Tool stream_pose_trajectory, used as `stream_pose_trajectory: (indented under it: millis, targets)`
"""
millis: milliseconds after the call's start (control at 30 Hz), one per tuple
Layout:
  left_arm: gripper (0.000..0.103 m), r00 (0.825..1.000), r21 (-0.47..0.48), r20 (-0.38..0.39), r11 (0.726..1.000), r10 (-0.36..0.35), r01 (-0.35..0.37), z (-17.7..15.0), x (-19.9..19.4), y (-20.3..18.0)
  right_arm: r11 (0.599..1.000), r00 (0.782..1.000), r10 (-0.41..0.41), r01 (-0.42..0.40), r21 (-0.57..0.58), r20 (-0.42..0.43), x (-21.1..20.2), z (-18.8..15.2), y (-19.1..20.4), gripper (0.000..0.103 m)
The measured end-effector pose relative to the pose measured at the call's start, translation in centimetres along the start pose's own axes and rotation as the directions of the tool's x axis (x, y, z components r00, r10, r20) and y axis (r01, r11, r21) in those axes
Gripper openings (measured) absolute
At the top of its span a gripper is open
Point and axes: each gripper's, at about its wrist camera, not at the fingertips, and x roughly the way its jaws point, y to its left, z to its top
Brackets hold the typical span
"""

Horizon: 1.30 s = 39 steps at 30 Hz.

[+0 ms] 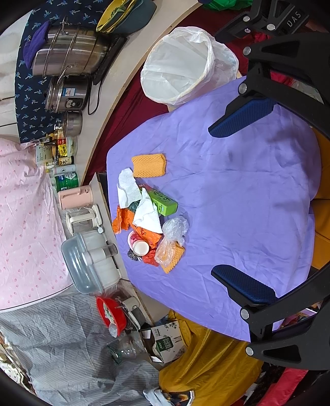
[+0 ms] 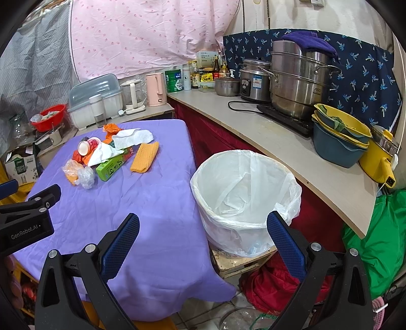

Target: Collect trash

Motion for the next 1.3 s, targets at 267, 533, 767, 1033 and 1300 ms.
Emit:
stream_pose_trajectory:
  millis: [267, 533, 767, 1033, 1300]
  targets:
    - [0.096, 1.000, -0.005, 0.000, 1.000, -0.001, 0.001, 1.0, -0.5, 0.6, 1.000, 1.000, 0.002, -0.002, -0.003, -0.002, 0.0, 0.0, 0.0, 0.096]
    - [0.096, 1.000, -0.005, 0.001, 1.000, 0.000, 0.000, 0.7, -0.3, 0.6, 1.000, 1.000, 0.001, -0.001, 0.000, -0.002, 0.0, -0.1, 0.0, 0.096]
    - [0.096, 1.000, -0.009, -0.002, 1.000, -0.004, 0.004, 0.3, -0.1, 0.5, 1.000, 1.000, -0.001, 0.001, -0.004, 0.000, -0.1, 0.1, 0.1, 0.096]
    - [0.096, 1.000, -0.012, 0.001, 1.000, 0.004, -0.004, -0.1, 0.0, 0.4, 1.000, 1.000, -0.001, 0.001, -0.004, 0.000, 0.2, -0.6, -0.1, 0.096]
    - [0.096, 1.000, -0.001, 0.006, 1.000, -0.005, 0.005, -0.2, -0.1, 0.1, 1.000, 1.000, 0.000, 0.000, -0.005, 0.002, 0.0, -0.6, -0.2, 0.096]
